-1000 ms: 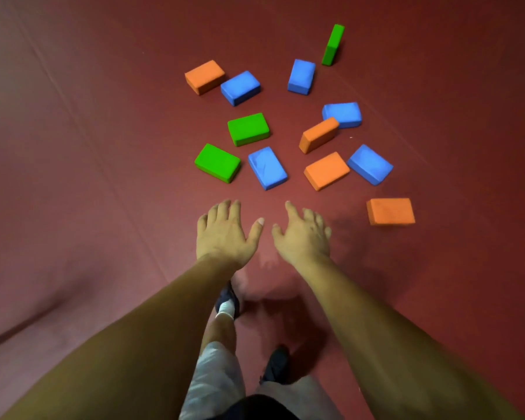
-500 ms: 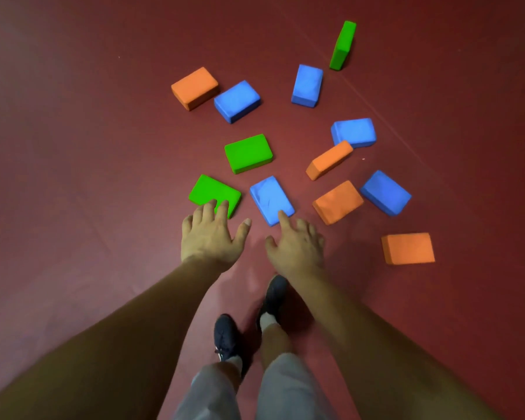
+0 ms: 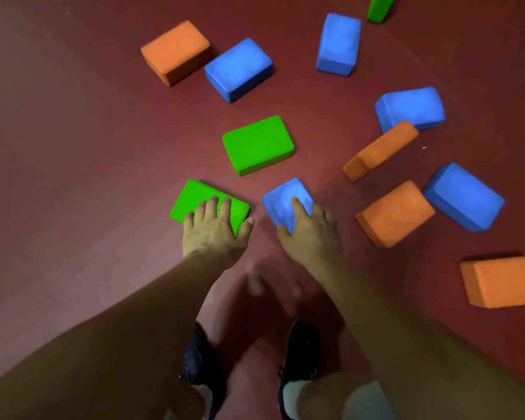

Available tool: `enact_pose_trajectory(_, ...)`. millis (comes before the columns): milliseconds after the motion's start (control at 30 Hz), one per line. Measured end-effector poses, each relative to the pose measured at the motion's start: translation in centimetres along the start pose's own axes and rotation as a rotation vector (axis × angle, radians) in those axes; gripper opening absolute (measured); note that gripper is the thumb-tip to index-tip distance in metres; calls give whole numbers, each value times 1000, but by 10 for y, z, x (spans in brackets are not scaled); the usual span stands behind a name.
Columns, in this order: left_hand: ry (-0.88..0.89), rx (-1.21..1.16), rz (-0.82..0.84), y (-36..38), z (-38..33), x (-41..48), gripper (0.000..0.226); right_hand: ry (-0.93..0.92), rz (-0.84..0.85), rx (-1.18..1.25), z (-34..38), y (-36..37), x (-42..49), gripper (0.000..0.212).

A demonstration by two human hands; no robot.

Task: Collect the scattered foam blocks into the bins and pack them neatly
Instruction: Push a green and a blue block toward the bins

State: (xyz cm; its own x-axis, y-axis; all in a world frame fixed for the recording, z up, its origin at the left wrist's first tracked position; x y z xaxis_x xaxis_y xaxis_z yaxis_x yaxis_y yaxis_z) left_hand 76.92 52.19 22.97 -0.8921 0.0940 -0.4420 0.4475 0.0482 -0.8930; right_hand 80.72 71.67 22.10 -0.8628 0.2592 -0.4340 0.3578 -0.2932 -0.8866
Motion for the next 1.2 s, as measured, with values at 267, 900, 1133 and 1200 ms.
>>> enact_pose_trajectory(267,53,4,18,184,10,108,81,21,9,-151,-44,166,123,97)
enact_pose_trajectory(900,449,351,135,231,73,221,143,-99,109,-297,-61,225,221,131)
enact_pose_trajectory(1133,495,445,201,238,82,234,164,-124,144,-302,-34,234,226,130)
enact_pose_trajectory(1200,512,470,161,239,82,237,163,-123,140,-298,-36,234,226,130)
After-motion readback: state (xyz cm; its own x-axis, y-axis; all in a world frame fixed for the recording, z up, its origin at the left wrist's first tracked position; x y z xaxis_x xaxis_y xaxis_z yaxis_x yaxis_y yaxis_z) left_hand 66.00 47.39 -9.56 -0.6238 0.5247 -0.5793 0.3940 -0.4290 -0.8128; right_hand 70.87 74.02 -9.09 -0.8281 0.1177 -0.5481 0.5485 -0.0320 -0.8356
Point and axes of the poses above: each hand's wrist, its own x-axis towards the middle knuckle, its own y-axis out of the palm, z = x × y, the point moved 7 cm from there along x, towards the middle knuckle, and after that the axes turned 1 degree about -y, right-handed, at the moved point
